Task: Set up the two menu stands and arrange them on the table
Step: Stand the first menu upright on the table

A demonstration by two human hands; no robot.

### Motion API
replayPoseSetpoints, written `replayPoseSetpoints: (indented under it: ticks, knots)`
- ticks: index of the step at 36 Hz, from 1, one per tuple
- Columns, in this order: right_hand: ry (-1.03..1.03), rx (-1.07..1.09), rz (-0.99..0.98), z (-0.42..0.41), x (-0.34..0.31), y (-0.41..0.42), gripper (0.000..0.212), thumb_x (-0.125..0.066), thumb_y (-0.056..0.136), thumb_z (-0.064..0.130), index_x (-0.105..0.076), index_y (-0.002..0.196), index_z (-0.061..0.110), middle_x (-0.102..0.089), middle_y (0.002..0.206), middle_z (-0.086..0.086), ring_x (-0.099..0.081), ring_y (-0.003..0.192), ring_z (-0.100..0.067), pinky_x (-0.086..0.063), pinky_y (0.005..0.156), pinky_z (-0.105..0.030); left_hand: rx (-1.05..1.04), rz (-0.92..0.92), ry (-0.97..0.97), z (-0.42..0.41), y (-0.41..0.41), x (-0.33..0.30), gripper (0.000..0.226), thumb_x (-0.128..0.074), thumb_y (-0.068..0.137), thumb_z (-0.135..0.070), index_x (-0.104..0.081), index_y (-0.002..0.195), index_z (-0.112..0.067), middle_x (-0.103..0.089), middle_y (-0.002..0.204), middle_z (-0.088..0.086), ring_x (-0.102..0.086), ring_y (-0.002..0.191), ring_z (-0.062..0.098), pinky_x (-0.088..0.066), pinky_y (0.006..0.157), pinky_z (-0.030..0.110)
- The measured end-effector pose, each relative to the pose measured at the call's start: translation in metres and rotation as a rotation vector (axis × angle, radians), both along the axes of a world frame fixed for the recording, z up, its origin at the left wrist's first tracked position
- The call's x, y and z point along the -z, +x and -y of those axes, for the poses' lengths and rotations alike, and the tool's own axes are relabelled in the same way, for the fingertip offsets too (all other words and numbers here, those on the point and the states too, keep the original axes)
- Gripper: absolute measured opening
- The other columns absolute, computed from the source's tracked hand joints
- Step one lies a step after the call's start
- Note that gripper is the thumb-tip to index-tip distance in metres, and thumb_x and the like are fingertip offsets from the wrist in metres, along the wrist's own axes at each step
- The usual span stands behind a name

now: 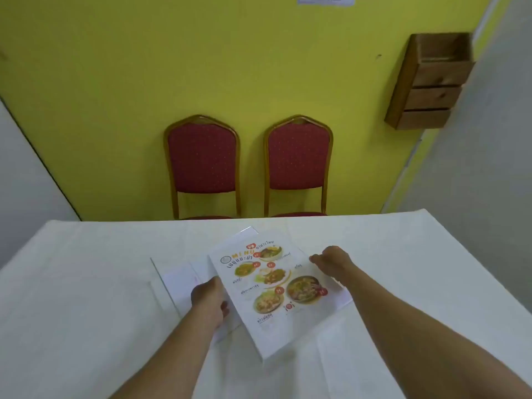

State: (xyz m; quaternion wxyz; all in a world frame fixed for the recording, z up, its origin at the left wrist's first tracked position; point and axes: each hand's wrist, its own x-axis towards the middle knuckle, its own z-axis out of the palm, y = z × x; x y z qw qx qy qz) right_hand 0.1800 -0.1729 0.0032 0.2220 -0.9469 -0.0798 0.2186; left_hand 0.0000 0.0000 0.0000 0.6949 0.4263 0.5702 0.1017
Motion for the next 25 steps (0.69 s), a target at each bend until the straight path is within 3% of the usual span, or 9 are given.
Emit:
replayPoseSetpoints:
  ticks: [6,9,13,16,21,25]
  knots:
    - [0.052,0.035,-0.11,0.0,-0.001,-0.005,0.035,-0.055,0.089,0.029,-0.062,0.103,-0.001,-0.061,0.1,-0.014,-0.055,0.09,-0.027,-0.039,0.075,-0.029,0.093,0.022,-0.057,-0.004,0.004,0.013,0.022,-0.041,0.083,-0.004,-0.06,0.095,-0.001,-0.069,0.084,0.022,-0.064,0.066,0.034,-0.052,0.047,0.033]
    - [0.075,0.042,-0.122,-0.001,0.002,-0.005,0.024,-0.056,0.087,0.026,-0.057,0.089,0.002,-0.06,0.09,-0.011,-0.055,0.085,-0.026,-0.039,0.071,-0.029,0.097,0.023,-0.069,-0.002,0.004,0.012,0.022,-0.039,0.085,-0.001,-0.061,0.088,-0.001,-0.069,0.072,0.021,-0.065,0.062,0.033,-0.052,0.041,0.033]
    - [0.099,0.035,-0.125,-0.002,0.004,-0.006,0.02,-0.055,0.086,0.021,-0.052,0.076,0.003,-0.053,0.071,-0.006,-0.052,0.076,-0.025,-0.035,0.053,-0.026,0.113,0.03,-0.078,0.001,0.005,0.01,0.023,-0.037,0.087,0.002,-0.06,0.084,-0.001,-0.066,0.044,0.014,-0.064,0.062,0.033,-0.052,0.039,0.033]
    - [0.107,0.029,-0.121,-0.002,0.004,-0.006,0.021,-0.054,0.086,0.021,-0.052,0.077,0.003,-0.053,0.071,-0.006,-0.053,0.073,-0.023,-0.035,0.051,-0.025,0.128,0.016,-0.067,0.0,0.006,0.011,0.026,-0.035,0.087,0.005,-0.061,0.085,-0.001,-0.069,0.06,0.018,-0.064,0.063,0.033,-0.052,0.04,0.032]
    - [0.142,0.045,-0.128,0.002,0.005,-0.007,0.025,-0.054,0.088,0.022,-0.05,0.072,0.004,-0.051,0.066,-0.005,-0.048,0.062,-0.017,-0.034,0.051,-0.024,0.137,0.027,-0.036,-0.002,0.01,0.015,0.028,-0.034,0.087,0.008,-0.059,0.084,-0.002,-0.067,0.079,0.02,-0.065,0.07,0.034,-0.052,0.052,0.037]
    - [0.176,0.089,-0.125,0.005,0.003,-0.009,0.026,-0.055,0.09,0.025,-0.06,0.087,0.0,-0.06,0.084,-0.011,-0.056,0.079,-0.024,-0.04,0.063,-0.027,0.172,0.067,-0.015,-0.004,0.012,0.011,0.031,-0.033,0.086,0.009,-0.061,0.083,-0.003,-0.069,0.084,0.018,-0.067,0.075,0.035,-0.058,0.068,0.047]
